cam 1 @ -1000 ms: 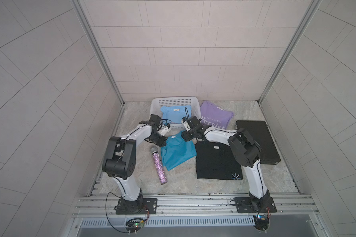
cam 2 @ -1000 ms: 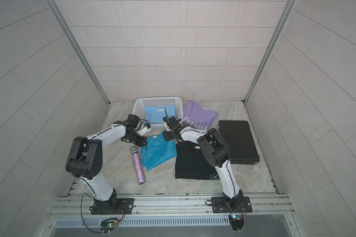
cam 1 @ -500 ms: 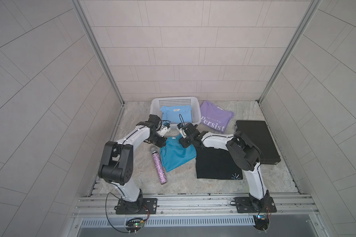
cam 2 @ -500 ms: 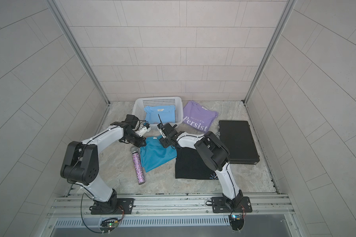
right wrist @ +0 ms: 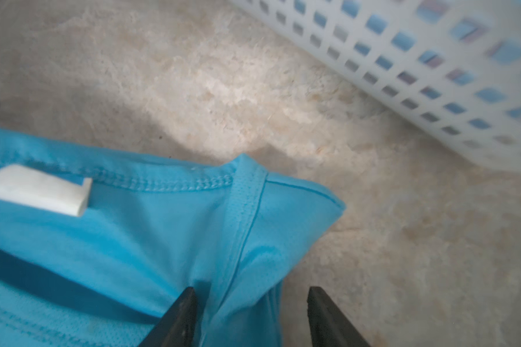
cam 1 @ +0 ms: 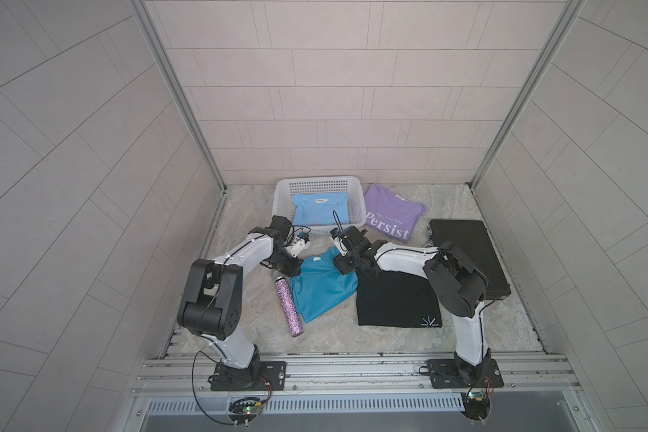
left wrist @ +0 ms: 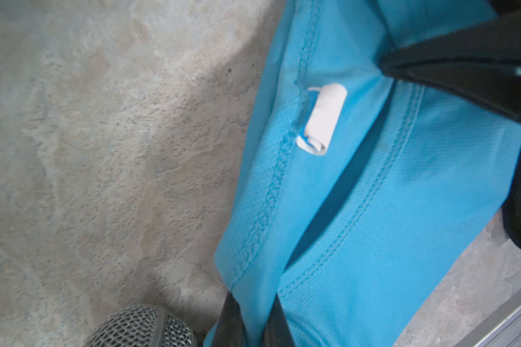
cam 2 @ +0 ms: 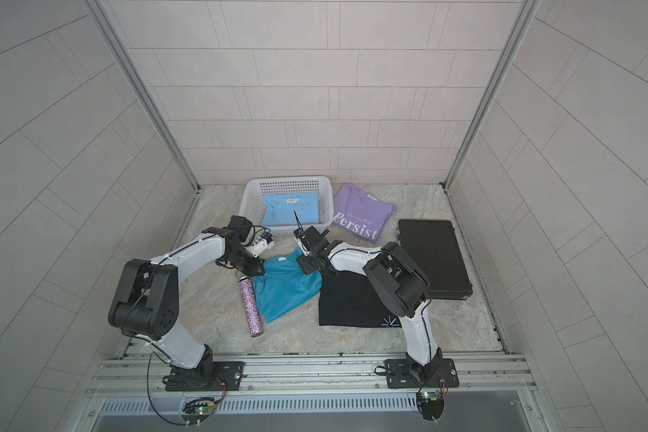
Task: Put the folded t-shirts into the basket
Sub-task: Pick up the T-shirt from the center of the board.
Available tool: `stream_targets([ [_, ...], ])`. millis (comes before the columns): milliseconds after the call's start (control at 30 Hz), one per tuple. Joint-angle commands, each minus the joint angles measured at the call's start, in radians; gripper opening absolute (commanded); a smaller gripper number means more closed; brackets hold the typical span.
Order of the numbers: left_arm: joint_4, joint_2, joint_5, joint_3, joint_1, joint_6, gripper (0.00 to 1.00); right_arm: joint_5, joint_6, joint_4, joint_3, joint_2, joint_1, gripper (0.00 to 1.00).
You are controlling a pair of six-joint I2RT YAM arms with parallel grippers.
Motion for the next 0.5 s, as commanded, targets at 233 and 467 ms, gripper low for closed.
stream_targets([
  [233,0.002,0.008,0.000,0.003,0.002,0.004,0.00,-0.024,0.005,-0.004,0.061,0.106,-0.004,0.63],
  [467,0.015,0.006,-0.005,-0.007,0.002,-0.001,0.00,-0.093,-0.004,0.010,0.069,0.152,0.023,0.60],
])
